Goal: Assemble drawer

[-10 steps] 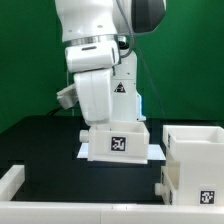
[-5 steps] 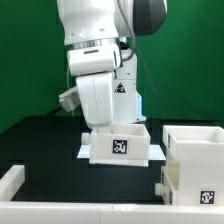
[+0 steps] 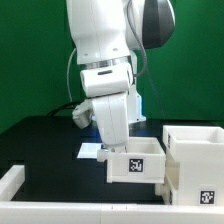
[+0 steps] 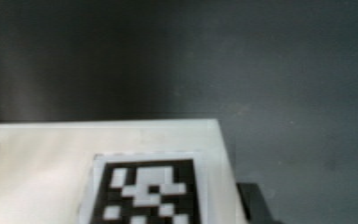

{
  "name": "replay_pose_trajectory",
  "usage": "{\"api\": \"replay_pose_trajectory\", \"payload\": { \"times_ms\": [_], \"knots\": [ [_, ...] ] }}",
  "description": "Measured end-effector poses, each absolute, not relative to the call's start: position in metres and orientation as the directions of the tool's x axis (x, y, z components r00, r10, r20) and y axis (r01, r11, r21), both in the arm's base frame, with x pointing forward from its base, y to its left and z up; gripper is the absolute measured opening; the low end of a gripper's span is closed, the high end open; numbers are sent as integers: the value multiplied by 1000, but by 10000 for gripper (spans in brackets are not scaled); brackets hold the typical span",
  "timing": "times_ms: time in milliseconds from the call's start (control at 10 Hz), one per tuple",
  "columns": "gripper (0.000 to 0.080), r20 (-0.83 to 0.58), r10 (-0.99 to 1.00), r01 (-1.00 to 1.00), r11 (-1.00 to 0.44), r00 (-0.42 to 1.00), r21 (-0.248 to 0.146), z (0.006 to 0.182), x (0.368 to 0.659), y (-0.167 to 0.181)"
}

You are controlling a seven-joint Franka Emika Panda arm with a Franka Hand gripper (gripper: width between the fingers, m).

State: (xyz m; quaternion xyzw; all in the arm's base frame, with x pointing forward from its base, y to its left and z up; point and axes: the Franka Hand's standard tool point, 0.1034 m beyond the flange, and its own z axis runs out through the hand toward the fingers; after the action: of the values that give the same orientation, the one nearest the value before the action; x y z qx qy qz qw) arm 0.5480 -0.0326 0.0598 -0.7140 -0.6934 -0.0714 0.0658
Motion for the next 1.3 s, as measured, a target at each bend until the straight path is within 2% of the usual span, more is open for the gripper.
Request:
{"api": "replay_pose_trajectory", "payload": {
  "times_ms": [400,700,1300],
  "knots": [
    [38,196,980,1000,-24,20,16,56,545,-24],
    [38,204,979,1000,-17,15,8,52,544,-16],
    [38,206,978,999,-44,40,13,55,553,-11]
  ]
}}
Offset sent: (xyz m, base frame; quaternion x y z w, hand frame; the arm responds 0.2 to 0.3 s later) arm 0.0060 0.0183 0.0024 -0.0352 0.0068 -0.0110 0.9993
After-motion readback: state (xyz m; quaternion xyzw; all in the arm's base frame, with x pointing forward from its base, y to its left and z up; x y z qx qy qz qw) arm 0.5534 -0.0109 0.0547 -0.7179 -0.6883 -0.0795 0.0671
